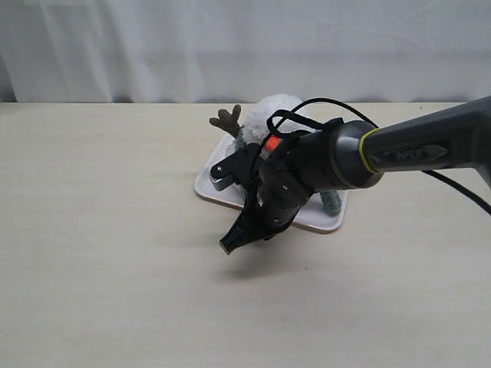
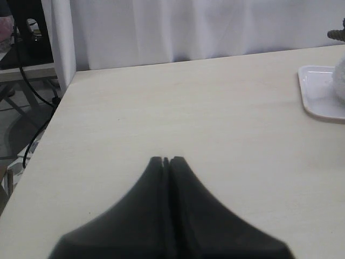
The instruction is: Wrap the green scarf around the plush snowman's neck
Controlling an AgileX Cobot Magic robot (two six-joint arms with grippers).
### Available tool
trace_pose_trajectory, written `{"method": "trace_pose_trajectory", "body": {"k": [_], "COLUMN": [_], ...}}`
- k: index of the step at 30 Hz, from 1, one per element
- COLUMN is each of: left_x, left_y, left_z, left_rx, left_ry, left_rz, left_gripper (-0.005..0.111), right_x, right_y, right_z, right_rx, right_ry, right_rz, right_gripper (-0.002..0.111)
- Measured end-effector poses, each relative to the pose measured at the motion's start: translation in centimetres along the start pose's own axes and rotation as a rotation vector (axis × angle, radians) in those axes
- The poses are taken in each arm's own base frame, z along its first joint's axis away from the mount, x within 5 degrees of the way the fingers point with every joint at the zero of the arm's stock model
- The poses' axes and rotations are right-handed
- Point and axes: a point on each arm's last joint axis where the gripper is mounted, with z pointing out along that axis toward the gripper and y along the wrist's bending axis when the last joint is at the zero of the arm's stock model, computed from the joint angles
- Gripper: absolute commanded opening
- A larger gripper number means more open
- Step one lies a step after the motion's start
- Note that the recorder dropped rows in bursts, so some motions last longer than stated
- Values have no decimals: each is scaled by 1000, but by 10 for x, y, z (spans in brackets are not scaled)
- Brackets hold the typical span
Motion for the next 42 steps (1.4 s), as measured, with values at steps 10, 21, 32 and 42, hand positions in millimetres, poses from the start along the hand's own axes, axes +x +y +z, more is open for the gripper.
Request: {"method": "trace_pose_trajectory", "body": {"k": [10,21,32,42], "left_x": [0,0,0,0], "left_y": [0,0,0,0], "left_z": [0,0,0,0], "left_rx": [0,0,0,0], "left_ry": [0,0,0,0], "left_rz": [0,0,0,0], "left_gripper": [0,0,0,0], "right_x": [-7,14,32,29], "right_y": [-12,-59,-96,-93], "right_z": [-51,-83,-53,-45], "right_rx": [31,165,120,109], "right_ry": [-16,166,-45,-183], "right_rz": [34,134,231,116], "right_gripper": [53,54,54,54]}}
